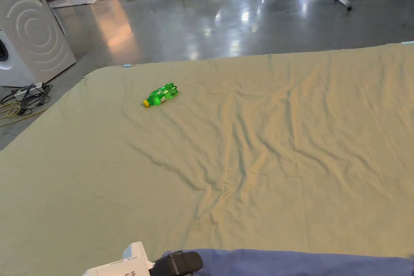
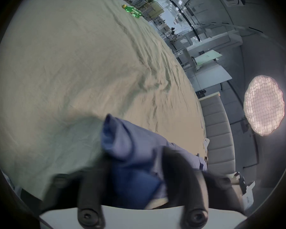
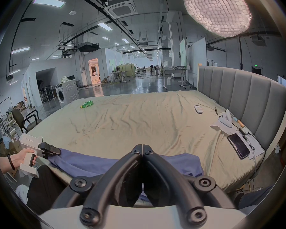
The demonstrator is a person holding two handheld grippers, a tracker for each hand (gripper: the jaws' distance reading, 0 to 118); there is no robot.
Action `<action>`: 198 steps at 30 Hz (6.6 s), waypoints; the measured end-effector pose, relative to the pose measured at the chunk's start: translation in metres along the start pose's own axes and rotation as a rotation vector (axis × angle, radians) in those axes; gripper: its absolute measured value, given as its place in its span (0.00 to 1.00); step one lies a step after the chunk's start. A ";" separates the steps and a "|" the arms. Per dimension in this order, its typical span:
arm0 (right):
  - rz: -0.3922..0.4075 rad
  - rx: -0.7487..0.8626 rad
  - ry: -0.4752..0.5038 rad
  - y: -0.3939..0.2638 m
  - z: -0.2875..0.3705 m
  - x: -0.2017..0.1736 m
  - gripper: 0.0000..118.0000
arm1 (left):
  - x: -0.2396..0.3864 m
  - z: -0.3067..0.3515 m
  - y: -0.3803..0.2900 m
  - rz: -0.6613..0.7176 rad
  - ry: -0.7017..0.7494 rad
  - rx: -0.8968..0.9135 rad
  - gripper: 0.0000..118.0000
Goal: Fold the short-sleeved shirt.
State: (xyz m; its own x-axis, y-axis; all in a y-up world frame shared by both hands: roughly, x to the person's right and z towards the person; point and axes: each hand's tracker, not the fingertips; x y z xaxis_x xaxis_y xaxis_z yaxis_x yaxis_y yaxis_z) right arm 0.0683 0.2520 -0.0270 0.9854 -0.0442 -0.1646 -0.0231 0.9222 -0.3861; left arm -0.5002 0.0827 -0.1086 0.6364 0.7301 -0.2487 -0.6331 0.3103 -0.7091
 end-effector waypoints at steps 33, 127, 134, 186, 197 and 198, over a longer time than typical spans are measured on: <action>-0.047 -0.001 -0.022 -0.013 0.021 0.014 0.00 | 0.131 -0.061 -0.048 -0.253 -0.117 -0.133 0.08; -0.184 -0.094 -0.027 -0.055 0.035 0.029 0.00 | 0.193 -0.113 -0.098 -0.449 -0.175 -0.184 0.71; -0.213 -0.097 -0.019 -0.063 0.035 0.038 0.00 | 0.178 -0.079 -0.076 -0.128 -0.343 -0.037 0.65; -0.146 -0.586 0.292 -0.104 -0.197 -0.069 0.00 | 0.078 -0.107 -0.047 -0.172 -0.191 -0.259 0.29; -0.185 -0.352 0.379 -0.033 -0.127 -0.057 0.00 | 0.030 0.028 0.083 -0.258 0.009 -0.135 0.26; -0.191 -0.352 0.367 -0.032 -0.123 -0.056 0.00 | 0.017 0.049 0.105 -0.241 0.053 -0.115 0.26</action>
State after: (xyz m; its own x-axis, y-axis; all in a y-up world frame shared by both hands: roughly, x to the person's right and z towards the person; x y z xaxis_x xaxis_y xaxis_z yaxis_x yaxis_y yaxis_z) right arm -0.0073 0.1777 -0.1173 0.8552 -0.3879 -0.3438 0.0334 0.7031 -0.7103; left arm -0.5774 0.1577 -0.1553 0.7869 0.6095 -0.0960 -0.4085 0.3981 -0.8214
